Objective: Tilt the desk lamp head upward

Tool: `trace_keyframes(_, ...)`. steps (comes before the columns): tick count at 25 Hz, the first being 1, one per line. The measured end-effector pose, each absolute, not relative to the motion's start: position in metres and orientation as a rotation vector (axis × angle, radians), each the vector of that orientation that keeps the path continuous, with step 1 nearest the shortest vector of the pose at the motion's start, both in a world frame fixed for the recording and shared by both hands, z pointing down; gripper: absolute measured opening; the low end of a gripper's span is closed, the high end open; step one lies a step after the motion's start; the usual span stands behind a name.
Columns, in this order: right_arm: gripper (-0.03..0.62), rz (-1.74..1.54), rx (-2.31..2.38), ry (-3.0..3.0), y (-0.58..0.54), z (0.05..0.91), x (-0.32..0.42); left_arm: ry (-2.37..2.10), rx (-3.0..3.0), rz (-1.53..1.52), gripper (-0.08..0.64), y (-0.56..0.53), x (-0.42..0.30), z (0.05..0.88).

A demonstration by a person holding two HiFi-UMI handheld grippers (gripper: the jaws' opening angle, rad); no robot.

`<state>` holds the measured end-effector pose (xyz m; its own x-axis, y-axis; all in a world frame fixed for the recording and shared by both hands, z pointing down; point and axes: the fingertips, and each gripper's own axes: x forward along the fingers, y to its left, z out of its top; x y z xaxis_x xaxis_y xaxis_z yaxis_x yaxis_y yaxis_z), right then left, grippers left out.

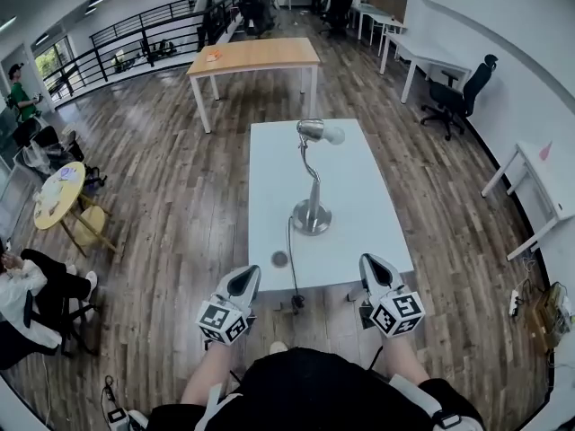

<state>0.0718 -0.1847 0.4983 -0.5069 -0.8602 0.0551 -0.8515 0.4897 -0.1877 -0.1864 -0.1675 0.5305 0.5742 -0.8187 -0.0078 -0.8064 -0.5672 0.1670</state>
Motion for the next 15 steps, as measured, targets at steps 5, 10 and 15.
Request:
trace_keyframes(5,0.005,-0.262,-1.502,2.71,-0.164,0.488,0.1,-1.446,2.643,-0.156,0.0,-0.144,-0.159,0.515)
trace_keyframes(10,0.005,-0.237,-1.503,2.695,-0.145,0.48,0.145,-1.463,2.635,-0.165,0.0,-0.122,-0.117,0.506)
trace_keyframes(15,0.005,-0.251,-1.467,2.71,-0.131,0.484,0.173,-1.519,2.617,-0.149,0.0,-0.095,-0.09,0.51)
